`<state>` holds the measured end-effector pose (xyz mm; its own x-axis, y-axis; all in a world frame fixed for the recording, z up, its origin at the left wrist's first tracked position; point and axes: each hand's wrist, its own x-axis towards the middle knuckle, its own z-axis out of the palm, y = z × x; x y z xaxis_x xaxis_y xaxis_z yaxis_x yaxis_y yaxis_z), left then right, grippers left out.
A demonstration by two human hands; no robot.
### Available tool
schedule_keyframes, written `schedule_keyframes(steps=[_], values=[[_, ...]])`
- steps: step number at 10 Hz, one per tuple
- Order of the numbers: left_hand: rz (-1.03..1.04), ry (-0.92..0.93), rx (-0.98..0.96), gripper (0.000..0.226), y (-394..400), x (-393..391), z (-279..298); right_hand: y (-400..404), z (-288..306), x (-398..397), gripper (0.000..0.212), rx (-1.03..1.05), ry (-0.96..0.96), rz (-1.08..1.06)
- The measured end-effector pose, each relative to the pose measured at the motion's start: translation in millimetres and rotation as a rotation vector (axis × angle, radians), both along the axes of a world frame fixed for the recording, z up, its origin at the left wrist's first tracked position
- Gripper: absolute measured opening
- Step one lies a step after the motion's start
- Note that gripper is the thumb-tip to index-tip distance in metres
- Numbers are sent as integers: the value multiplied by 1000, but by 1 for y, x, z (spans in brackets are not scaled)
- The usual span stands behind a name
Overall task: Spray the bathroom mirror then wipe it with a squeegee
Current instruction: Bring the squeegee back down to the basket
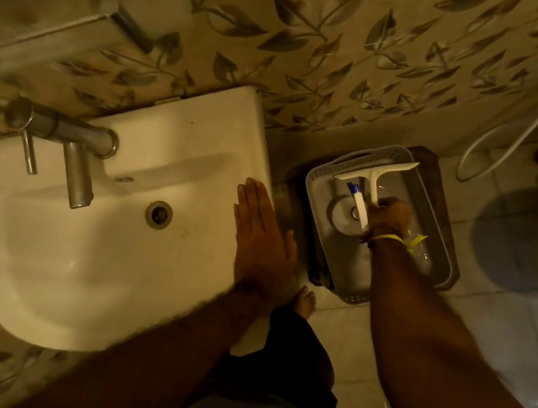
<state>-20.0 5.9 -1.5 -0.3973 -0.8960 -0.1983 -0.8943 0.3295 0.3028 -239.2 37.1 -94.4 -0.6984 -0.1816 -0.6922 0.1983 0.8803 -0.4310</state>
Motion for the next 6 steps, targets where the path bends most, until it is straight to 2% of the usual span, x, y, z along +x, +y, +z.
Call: schedule_keyframes(steps=[1, 3, 6], values=[[-34, 32, 1, 93, -1, 2, -2, 4, -10, 0, 32, 44, -48, -39], [-61, 44, 10, 96, -1, 2, -2, 20, -22, -4, 33, 103, 4, -6], [-74, -26, -13, 101, 0, 2, 2, 48, -1, 31, 34, -25, 159, -174]])
